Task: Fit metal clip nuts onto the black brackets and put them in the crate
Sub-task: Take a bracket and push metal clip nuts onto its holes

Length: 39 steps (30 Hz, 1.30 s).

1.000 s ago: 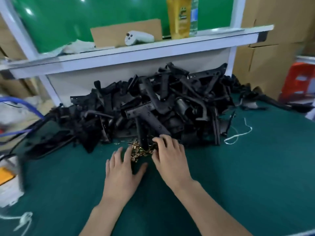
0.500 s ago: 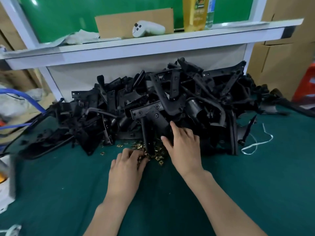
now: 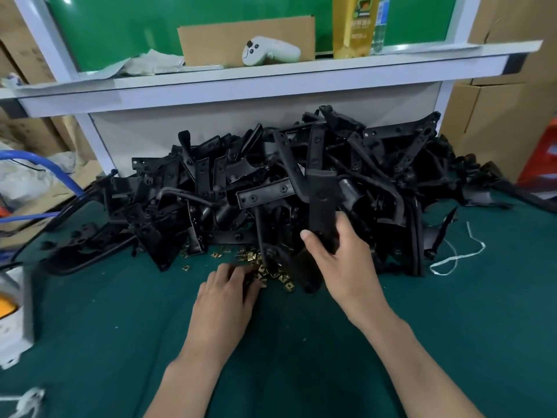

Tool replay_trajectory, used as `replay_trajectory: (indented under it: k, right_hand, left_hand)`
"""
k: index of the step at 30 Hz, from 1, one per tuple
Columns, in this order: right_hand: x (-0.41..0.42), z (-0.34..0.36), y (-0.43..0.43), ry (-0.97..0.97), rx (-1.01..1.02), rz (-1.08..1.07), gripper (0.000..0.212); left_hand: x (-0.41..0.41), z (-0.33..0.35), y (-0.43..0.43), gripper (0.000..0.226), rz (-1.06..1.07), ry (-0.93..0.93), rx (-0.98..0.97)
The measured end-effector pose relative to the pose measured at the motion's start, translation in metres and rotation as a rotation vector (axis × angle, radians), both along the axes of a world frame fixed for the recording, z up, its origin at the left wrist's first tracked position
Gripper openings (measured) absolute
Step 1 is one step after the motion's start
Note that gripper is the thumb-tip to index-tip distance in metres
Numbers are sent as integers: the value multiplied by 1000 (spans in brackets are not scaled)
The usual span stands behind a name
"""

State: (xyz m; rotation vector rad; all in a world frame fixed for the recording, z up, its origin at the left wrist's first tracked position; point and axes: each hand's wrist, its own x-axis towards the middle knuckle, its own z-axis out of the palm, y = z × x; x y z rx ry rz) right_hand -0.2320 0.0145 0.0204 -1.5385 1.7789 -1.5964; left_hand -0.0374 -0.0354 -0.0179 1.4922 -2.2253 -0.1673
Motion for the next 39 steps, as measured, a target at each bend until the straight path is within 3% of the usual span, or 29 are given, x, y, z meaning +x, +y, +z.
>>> replay_trajectory:
  k: [5,6,9,12,16,22,25,30,39]
  right_hand:
    - [-4,-19,20,-330,52,59,67]
    - [-5,-21,22,-364,66,57,68]
    - [-6,-25,24,-390,73,77,38]
    - [-4,-27,24,-410,88,87,35]
    - [-3,-33,19,-498,96,63,12]
    - [-3,-39,15,-579,93,43,15]
    - [-2,-41,13,-573,95,36,21]
    - [-3,-40,12,-600,91,28,15]
    - [-2,-40,11,-636,73,42,13]
  left_hand:
    - [-1,3,3,32,19,-34,-30]
    - [0,4,3,29,23,-21,-34]
    - [2,5,4,25,37,21,-53]
    - [3,5,7,21,30,76,-93]
    - [6,4,5,18,8,135,-131]
    - [4,5,5,18,-48,192,-141]
    - [2,8,7,16,-82,323,-161]
    - [-4,14,11,18,-41,750,87]
    - [1,18,7,29,-82,982,309]
